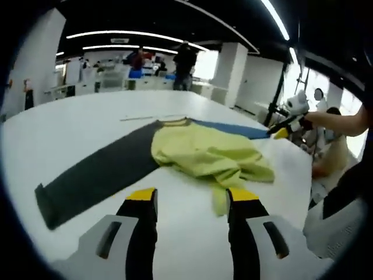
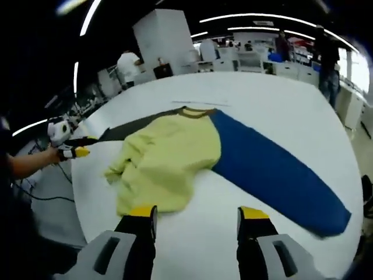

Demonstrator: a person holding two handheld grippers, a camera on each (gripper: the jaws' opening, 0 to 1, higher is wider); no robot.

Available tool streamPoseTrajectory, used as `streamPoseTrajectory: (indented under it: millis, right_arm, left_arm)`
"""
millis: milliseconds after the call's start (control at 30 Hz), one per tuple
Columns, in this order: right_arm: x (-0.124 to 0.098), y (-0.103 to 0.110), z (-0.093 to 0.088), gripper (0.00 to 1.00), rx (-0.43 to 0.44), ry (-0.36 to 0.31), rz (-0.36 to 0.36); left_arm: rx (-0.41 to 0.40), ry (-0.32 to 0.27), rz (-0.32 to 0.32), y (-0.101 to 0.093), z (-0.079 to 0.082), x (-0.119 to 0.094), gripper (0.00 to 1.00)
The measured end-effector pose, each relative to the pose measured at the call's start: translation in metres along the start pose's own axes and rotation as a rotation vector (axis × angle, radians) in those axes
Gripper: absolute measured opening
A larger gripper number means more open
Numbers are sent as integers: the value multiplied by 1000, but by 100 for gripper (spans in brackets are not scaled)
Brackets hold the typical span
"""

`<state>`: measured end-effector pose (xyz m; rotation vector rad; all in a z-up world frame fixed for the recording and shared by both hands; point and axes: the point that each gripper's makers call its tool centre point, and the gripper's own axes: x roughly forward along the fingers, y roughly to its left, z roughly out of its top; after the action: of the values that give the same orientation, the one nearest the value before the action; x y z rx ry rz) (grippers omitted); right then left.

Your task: Fold the garment on the visible template until the final outline fits inside the template.

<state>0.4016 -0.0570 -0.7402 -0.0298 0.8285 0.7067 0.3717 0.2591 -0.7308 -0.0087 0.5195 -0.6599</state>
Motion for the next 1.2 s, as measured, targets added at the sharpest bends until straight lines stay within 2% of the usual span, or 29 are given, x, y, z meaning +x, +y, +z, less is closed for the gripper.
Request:
streamPoseTrajectory:
  millis: [167,367,467,633,900,933,1133,1200]
  right_arm:
    - [14,19,-11,50,-16,22,46]
    - [27,25,-19,46,-8,31,79]
    - [35,32,-24,43,-33,44,85]
    - [45,36,-32,39,-88,60,75]
    - [58,43,-39,29,-104,71,73]
    - [58,44,-37,27,-118,61,72]
    - [61,47,-36,20,-150,53,47]
    - [62,48,-36,19,-179,51,36]
  left_arm:
    - [-28,-4,-8,-11,-7,13,40]
    - [-53,8,-29,-23,-19,31,38]
    - [-50,30,-41,-27,-26,37,36]
    - [-67,66,-46,-31,-39,43,32]
    - [-84,102,-29,-32,-51,48,23]
    - [-74,88,-17,-31,-50,48,22]
    - [-110,99,-21,-34,-54,50,11]
    - [-115,96,-18,-34,-54,50,11]
